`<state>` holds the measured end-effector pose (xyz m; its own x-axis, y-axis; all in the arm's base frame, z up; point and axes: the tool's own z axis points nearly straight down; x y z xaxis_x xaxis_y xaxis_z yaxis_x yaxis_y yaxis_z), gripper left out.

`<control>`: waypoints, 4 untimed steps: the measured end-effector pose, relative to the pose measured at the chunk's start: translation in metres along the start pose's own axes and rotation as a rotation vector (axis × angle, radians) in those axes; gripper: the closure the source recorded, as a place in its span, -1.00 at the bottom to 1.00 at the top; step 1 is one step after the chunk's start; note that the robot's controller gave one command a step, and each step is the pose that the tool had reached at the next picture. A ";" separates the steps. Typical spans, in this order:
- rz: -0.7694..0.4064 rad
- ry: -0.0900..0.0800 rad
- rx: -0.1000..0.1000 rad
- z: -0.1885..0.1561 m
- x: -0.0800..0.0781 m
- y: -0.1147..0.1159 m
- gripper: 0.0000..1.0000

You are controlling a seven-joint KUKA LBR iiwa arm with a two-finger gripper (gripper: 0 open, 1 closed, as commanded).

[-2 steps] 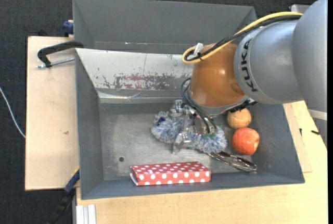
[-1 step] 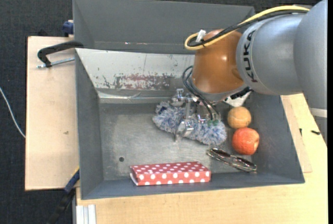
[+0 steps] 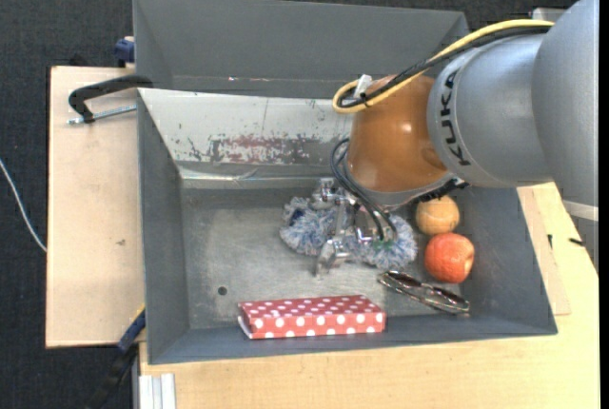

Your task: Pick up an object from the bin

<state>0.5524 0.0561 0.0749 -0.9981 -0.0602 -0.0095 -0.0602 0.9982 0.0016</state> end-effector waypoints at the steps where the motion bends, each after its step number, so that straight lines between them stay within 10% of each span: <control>1: -0.042 0.002 -0.002 -0.002 -0.031 -0.011 1.00; 4: -0.041 0.004 -0.001 -0.009 -0.031 -0.011 1.00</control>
Offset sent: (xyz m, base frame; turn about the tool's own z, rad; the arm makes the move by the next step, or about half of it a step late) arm 0.0000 0.0000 0.0000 0.0000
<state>0.5838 0.0471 0.0842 -0.9948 -0.1014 -0.0052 -0.1014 0.9948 0.0021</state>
